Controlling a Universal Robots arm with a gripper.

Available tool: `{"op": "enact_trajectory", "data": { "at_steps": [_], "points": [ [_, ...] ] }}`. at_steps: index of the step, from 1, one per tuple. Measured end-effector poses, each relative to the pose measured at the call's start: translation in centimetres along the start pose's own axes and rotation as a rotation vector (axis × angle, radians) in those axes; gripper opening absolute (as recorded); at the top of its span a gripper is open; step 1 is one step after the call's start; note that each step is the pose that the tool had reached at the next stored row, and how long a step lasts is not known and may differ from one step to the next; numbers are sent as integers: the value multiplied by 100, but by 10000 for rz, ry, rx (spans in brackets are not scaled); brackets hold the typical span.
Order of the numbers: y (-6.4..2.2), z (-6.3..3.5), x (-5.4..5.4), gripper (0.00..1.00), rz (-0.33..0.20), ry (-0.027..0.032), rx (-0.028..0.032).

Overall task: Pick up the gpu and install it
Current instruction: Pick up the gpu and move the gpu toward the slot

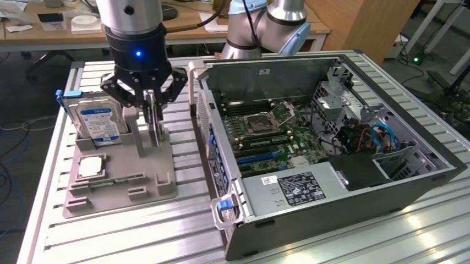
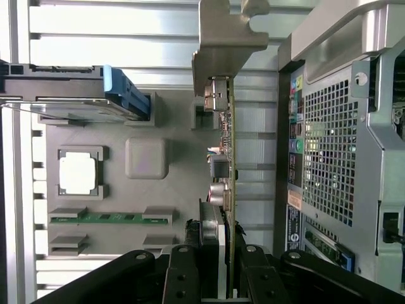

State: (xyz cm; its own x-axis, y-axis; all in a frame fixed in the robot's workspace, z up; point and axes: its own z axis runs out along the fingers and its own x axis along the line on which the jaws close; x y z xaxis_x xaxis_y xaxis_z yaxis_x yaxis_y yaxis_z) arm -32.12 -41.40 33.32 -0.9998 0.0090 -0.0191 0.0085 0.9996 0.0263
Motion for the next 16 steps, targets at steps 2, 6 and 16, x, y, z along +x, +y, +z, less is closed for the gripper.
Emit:
{"op": "enact_trajectory", "data": {
  "at_steps": [2, 6, 16],
  "points": [
    [0, -8, 0, 28, 1, 1, 5],
    [0, -21, 0, 28, 1, 0, 17],
    [2, -59, -1, 28, 0, -1, 43]
  ]
}}
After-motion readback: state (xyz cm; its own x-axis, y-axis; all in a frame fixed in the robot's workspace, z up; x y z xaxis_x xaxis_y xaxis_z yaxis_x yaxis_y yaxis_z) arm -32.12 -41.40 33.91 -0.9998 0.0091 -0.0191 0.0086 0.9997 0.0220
